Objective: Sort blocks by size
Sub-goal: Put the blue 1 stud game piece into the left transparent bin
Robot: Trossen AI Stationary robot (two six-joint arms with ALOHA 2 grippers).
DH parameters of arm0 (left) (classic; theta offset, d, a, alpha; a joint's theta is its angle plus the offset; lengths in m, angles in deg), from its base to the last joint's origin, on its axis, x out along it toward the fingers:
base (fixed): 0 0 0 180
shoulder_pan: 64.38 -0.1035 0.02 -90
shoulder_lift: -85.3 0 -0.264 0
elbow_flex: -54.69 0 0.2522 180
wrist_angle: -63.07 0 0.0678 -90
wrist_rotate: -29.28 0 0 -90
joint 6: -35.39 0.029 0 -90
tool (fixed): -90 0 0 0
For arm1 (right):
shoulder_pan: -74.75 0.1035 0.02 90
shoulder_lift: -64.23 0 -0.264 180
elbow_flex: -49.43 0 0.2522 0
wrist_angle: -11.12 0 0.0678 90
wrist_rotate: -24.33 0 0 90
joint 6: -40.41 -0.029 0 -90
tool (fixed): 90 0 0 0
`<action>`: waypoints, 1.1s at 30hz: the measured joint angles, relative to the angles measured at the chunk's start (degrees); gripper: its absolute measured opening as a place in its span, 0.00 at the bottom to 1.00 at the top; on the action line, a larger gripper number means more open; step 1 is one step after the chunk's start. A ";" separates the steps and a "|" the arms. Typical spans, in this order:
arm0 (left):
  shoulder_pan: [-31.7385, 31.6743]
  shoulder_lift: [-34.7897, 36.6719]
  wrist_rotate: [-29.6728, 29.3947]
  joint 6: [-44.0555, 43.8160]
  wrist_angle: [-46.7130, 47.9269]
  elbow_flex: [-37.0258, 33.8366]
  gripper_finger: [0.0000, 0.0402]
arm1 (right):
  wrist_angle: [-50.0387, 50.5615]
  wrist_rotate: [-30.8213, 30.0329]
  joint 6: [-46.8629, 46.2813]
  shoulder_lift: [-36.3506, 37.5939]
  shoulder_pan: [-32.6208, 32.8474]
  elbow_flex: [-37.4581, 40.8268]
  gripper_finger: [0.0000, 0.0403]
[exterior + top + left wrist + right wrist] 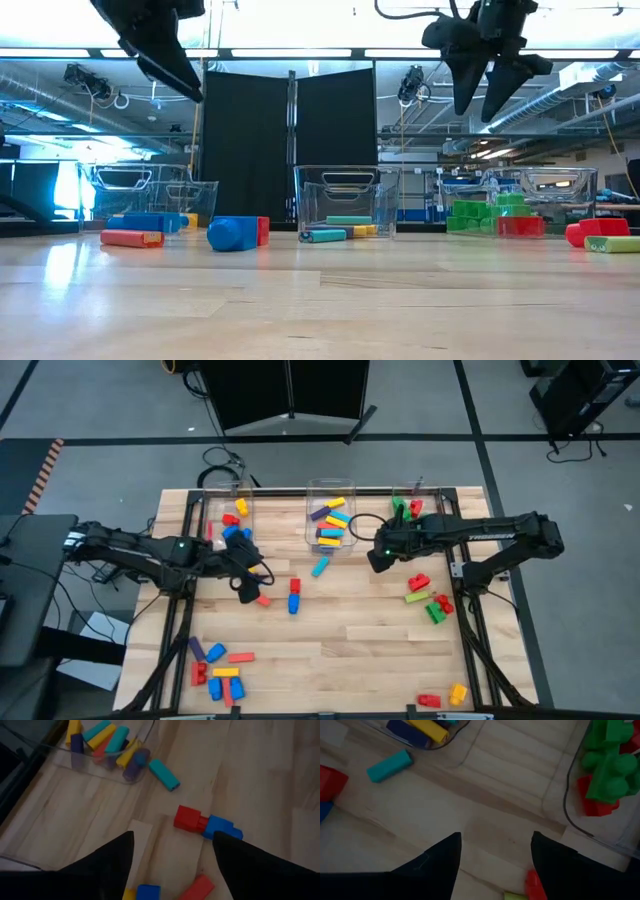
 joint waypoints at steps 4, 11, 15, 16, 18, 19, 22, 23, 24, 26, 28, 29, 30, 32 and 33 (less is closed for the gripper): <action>0.01 -1.65 0.02 0.06 -0.11 -0.02 0.71 | 0.02 0.00 -0.02 0.19 0.30 0.00 0.60; -0.03 -4.16 3.24 1.10 -0.72 0.00 0.71 | -0.42 -0.01 -0.02 0.19 0.30 0.00 0.60; -0.03 -7.31 5.12 -10.80 -2.63 0.00 0.71 | -0.42 -0.48 -0.02 0.19 0.30 0.00 0.60; -0.03 -8.20 5.93 -13.69 -2.80 0.00 0.71 | -0.39 -0.48 -0.02 0.19 0.30 0.00 0.60; -0.31 -9.89 9.20 -17.61 -4.20 0.00 0.71 | -0.41 -0.58 -0.01 0.22 0.30 0.00 0.60; -0.44 -10.83 10.91 -19.31 -5.23 0.00 0.71 | -0.42 -0.60 -0.02 0.21 0.30 0.00 0.60; -0.79 -13.48 13.51 -24.24 -7.86 0.00 0.71 | -0.42 -1.21 -0.01 0.22 0.30 0.00 0.60; -0.84 -14.37 13.62 -25.69 -8.58 0.00 0.71 | -0.39 -1.64 -0.01 0.22 0.30 0.00 0.59; -0.84 -15.38 13.58 -26.91 -8.89 0.00 0.71 | -0.35 -1.99 0.00 0.22 0.30 0.00 0.59; -0.84 -17.16 13.54 -29.70 -9.44 0.00 0.71 | -0.37 -2.43 0.00 0.22 0.28 0.00 0.59; -0.84 -19.03 13.61 -33.95 -8.38 0.20 0.71 | -0.31 -2.95 0.08 0.22 0.28 0.00 0.59; -0.84 -19.97 13.71 -36.32 -7.53 0.59 0.71 | -0.31 -3.16 0.31 0.22 0.28 0.00 0.59; -0.84 -20.94 13.77 -38.25 -6.52 1.33 0.71 | -0.28 -3.24 0.69 0.21 0.28 0.00 0.59; -0.83 -22.99 13.73 -40.48 -3.77 3.65 0.71 | 0.05 -3.26 2.54 0.22 0.28 0.00 0.59; -0.68 -24.12 13.49 -40.69 -2.43 5.27 0.71 | 0.41 -3.28 3.71 0.22 0.28 0.00 0.59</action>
